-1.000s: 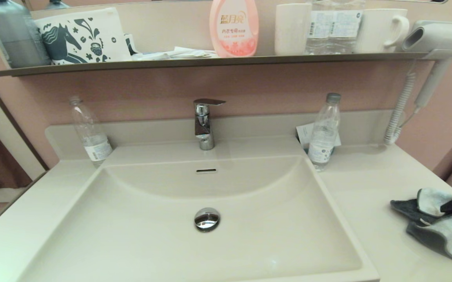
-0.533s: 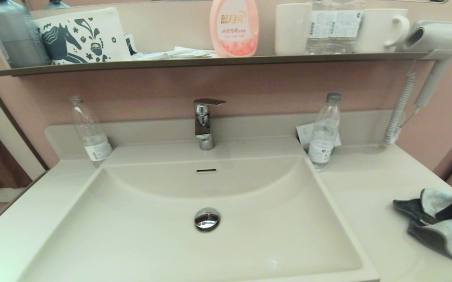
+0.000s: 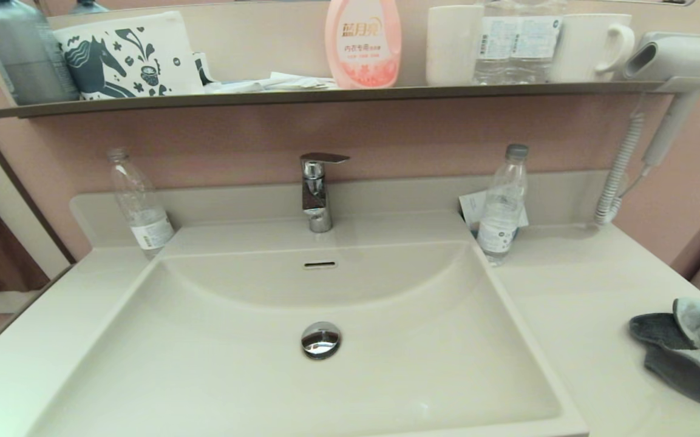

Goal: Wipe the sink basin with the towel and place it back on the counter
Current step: Pick up the cloth

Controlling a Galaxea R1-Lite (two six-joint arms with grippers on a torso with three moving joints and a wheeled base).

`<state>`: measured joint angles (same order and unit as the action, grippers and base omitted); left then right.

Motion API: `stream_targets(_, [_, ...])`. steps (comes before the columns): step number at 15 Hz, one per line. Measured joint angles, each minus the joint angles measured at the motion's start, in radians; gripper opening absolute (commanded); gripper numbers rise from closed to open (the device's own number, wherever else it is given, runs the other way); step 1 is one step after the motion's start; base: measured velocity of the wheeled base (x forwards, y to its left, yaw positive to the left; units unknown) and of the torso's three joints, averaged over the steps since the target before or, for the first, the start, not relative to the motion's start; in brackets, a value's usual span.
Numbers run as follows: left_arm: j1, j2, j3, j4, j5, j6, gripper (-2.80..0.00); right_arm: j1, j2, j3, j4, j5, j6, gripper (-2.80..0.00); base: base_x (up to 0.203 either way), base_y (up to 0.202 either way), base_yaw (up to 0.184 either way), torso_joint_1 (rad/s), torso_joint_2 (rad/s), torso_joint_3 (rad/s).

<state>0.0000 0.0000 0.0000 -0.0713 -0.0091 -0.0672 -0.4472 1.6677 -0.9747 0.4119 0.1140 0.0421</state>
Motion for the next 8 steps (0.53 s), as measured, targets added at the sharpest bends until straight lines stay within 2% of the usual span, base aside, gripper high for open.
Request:
stream_targets(4, [0.0, 0.0, 0.0, 0.0, 0.0, 0.0, -2.8, 0.0, -0.052, -0.005, 0.021, -0.005, 0.001, -2.8, 0.0, 0.0, 0.0, 0.0, 0.0, 0.0])
stream_targets(8, [0.0, 0.0, 0.0, 0.0, 0.0, 0.0, -2.8, 0.006, -0.109, -0.078, 0.167, -0.033, 0.009, -2.8, 0.0, 0.0, 0.0, 0.0, 0.0, 0.0])
